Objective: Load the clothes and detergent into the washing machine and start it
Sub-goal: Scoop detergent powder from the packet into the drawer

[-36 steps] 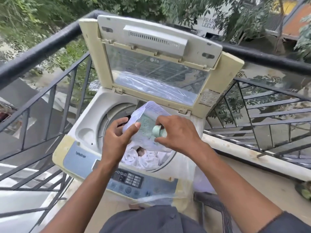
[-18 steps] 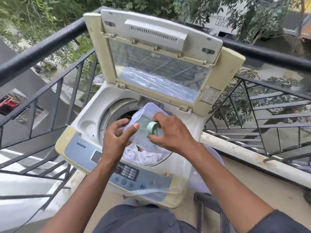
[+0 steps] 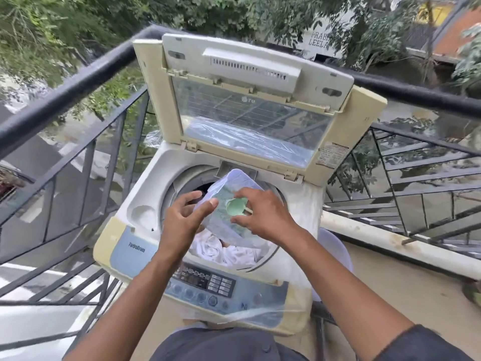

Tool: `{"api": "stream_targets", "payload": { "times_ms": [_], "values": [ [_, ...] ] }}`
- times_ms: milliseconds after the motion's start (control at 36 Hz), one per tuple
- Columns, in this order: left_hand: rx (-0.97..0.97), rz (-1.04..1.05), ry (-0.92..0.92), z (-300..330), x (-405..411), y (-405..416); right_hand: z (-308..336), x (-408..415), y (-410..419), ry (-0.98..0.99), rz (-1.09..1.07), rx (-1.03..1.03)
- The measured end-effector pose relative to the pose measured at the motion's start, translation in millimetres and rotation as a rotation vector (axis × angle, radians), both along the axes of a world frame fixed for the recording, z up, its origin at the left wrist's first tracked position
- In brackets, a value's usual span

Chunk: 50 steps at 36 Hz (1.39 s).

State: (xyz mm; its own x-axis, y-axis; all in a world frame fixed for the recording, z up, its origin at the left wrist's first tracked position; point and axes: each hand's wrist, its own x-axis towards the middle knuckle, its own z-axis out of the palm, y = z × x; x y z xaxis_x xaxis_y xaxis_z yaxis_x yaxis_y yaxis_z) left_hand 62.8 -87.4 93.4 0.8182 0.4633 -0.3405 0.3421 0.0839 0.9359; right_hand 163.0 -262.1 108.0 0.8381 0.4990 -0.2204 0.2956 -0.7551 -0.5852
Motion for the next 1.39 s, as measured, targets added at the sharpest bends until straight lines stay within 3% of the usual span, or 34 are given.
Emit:
{"api": "stream_targets", "payload": {
  "times_ms": [111,306,417,528,694,917,1083,1222,1389],
  "values": [
    [0.050,-0.032,0.024,-4,5,24,-10,1,17,0.123,-0.058,0.058],
    [0.087,-0.054,0.065,-15,12,63,-11,-2,52,0.154,0.080,-0.223],
    [0.065,-0.068,0.064,-19,20,81,-11,-2,67,-0.017,0.031,-0.272],
    [0.039,-0.092,0.064,-19,27,96,-14,2,79,-0.221,-0.065,-0.176],
    [0.020,-0.118,0.069,-18,37,110,-19,9,90,-0.377,-0.049,-0.122],
    [0.011,-0.145,0.090,-15,45,121,-2,8,96,-0.528,0.085,-0.015],
    [0.031,-0.164,0.089,-13,48,125,-7,11,99,-0.633,0.239,-0.164],
    [0.058,-0.165,0.090,-14,49,129,-12,13,99,-0.548,0.260,-0.306],
    [0.090,-0.123,0.083,-17,51,133,-12,3,95,-0.373,0.218,-0.330]
  ]
}}
